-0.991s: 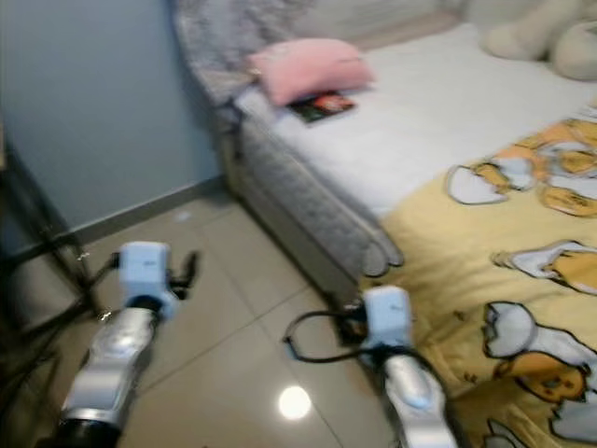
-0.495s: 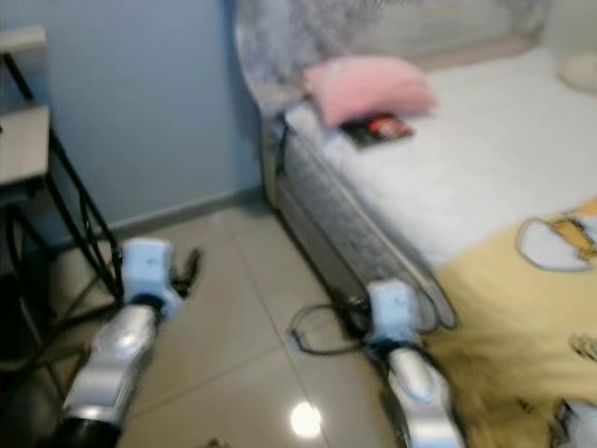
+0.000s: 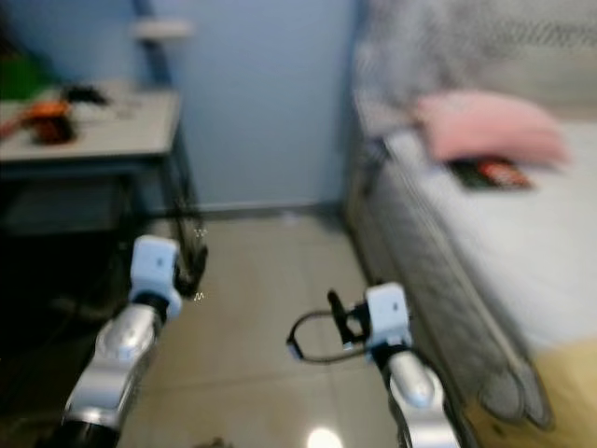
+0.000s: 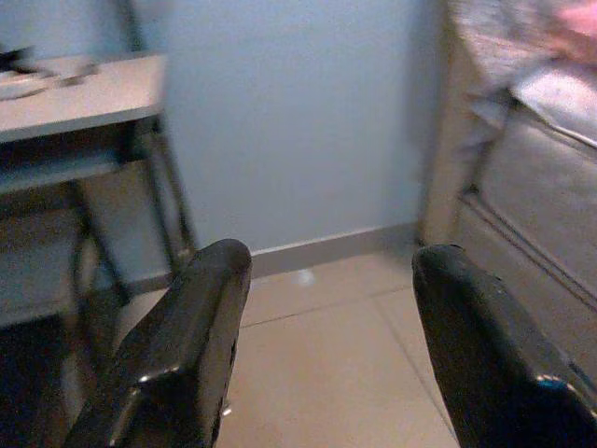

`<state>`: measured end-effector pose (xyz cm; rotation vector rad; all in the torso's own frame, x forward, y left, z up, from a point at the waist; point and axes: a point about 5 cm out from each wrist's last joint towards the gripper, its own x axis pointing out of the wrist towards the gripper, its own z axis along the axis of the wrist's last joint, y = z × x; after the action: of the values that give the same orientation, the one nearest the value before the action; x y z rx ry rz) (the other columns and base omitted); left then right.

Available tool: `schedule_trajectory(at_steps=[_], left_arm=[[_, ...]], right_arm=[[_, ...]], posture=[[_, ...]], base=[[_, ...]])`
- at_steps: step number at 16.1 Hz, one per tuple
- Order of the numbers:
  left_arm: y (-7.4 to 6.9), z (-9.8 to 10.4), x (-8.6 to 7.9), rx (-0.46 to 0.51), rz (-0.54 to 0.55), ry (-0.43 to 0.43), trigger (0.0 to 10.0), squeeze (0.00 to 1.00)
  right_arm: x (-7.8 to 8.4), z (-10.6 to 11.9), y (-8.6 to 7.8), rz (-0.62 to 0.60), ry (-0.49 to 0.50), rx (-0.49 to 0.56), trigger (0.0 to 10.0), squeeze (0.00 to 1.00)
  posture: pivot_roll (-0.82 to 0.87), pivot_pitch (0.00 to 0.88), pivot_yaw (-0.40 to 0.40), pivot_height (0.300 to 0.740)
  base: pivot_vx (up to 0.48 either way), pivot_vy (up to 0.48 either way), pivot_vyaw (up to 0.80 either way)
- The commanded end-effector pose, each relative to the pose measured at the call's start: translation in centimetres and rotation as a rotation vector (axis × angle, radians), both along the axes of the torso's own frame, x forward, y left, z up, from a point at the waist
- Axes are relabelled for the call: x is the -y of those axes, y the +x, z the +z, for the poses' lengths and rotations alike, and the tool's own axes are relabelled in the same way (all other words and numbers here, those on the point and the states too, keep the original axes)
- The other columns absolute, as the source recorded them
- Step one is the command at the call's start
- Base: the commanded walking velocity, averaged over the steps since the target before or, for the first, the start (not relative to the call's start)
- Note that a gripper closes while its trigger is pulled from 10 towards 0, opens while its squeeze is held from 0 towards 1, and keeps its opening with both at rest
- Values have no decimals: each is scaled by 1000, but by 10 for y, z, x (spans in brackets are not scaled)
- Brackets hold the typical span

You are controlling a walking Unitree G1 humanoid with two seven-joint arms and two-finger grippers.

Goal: Clean up the room

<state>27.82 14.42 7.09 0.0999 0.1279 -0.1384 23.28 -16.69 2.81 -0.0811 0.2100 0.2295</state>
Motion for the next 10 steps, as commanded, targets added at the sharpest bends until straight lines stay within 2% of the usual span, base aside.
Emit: schedule_trajectory(at_steps=[1,3,5,7,8,10], left_arm=[[0,4,11,12,-41,-16,10000,0],[1,5,9,22,-36,6,10000,0],[0,5,3,15,-17,1,10000,0],[2,4,0,7,7,1,10000,0],[3,5,0,5,22,-58,10000,0],[4,4,-2,-9,41,-82,10000,0]], right_arm=[[8,-3,-3,-31,6,-18,10000,90],[10,-4,-3,-46,32,-18,10000,90],[11,-4,-3,-65,52,-16,10000,94],[14,-5,-3,-99,54,-24,10000,67],[14,-4,-3,-101,57,-17,10000,63],[15,-3,-3,-93,47,-12,10000,71]], posture=[[9,0,24,740],[10,0,27,740],[10,0,27,740],[3,0,30,740],[3,0,30,740],[-3,0,30,740]], base=[[0,0,600],[0,0,600],[480,0,606],[474,0,0],[461,0,0],[459,0,0]])
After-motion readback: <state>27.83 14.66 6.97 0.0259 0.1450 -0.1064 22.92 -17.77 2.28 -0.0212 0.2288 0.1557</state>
